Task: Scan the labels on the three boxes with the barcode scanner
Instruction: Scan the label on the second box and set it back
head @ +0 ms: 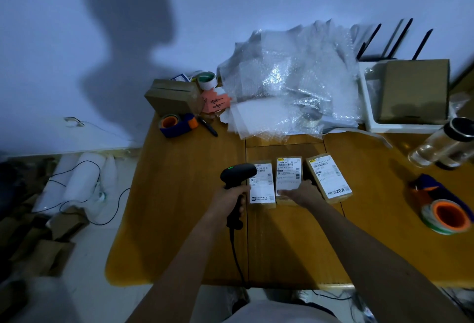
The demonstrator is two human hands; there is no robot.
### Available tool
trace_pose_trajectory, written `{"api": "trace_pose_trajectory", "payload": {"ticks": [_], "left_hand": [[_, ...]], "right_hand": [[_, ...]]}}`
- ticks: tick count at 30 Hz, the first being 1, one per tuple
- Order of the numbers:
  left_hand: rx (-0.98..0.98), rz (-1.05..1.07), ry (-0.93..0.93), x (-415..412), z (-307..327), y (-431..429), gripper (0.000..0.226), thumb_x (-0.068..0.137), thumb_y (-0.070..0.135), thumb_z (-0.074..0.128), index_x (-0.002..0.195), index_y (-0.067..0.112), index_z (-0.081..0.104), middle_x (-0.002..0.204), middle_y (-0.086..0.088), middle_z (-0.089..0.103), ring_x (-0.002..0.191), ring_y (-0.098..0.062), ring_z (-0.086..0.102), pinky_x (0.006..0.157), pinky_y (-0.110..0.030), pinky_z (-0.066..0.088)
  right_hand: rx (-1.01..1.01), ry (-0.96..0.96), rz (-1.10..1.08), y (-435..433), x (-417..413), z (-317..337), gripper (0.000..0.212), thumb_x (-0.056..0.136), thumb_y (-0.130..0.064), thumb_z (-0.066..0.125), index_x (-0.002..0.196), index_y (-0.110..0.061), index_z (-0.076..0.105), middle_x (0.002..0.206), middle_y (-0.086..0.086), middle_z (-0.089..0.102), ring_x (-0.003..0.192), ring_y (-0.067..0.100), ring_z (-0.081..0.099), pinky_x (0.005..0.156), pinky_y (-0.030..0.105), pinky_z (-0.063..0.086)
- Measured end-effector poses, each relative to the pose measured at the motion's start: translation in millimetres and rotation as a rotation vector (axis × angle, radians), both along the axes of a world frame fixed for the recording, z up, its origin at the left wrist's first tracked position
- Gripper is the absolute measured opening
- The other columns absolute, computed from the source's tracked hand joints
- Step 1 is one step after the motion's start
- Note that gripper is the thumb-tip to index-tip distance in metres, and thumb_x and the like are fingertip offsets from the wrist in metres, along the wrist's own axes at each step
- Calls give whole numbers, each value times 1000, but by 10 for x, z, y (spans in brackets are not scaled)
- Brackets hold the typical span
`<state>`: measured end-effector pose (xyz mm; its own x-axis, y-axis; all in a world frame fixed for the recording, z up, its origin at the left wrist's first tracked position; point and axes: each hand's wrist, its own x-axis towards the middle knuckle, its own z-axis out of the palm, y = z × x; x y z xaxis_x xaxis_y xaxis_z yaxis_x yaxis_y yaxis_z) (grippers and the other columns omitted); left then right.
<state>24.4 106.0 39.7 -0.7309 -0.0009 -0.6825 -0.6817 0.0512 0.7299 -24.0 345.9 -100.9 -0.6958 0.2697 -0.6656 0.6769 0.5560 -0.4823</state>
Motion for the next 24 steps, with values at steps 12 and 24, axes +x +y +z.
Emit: {"api": "trace_pose_trajectory", "payload": {"ticks": [12, 24], "left_hand": [[9, -28, 5, -40, 3, 104, 26, 90, 21, 76, 72, 10, 61, 55, -2, 54, 44, -17, 49, 49, -27, 44], [100, -65, 36, -182, 213, 240, 20, 92, 20, 74, 81, 9, 62, 55, -2, 52, 43, -15, 47, 48, -27, 43]], "right_hand": [[-204, 74, -71, 48, 136, 539, 46, 81, -28, 85, 115, -1, 71, 114, 12, 75, 98, 26, 74, 86, 39, 60], [-626, 254, -264, 273, 225, 835, 44, 85, -2, 77, 127, -2, 65, 124, 14, 73, 105, 28, 73, 78, 37, 62]]}}
